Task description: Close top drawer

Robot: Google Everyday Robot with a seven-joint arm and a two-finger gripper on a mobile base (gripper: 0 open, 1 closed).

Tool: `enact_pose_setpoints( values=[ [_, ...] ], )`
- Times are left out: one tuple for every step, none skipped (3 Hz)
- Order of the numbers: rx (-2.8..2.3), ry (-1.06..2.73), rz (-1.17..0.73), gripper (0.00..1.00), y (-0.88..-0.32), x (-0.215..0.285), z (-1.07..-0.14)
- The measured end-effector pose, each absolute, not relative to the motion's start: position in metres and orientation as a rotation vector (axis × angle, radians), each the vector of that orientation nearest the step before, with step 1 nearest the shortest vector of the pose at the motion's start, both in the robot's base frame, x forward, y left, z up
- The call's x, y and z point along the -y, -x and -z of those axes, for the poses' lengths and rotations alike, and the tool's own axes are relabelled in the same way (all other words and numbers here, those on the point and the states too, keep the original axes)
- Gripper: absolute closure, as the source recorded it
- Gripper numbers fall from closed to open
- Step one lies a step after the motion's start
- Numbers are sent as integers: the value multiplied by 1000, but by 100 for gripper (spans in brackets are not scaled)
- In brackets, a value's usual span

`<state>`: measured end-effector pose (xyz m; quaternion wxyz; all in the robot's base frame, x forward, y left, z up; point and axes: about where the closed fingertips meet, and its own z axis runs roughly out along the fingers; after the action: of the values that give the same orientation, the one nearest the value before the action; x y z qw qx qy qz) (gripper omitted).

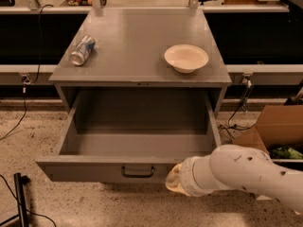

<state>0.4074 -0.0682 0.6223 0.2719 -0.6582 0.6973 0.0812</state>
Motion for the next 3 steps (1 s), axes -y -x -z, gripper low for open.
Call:
enact_pose_setpoints(
  values=[
    [-1873,1711,-249,100,-440,66,-632],
    [-1871,1666,-242,100,-478,66,-636],
    [-1875,1638,-216,100,-510,63,-630]
  ],
)
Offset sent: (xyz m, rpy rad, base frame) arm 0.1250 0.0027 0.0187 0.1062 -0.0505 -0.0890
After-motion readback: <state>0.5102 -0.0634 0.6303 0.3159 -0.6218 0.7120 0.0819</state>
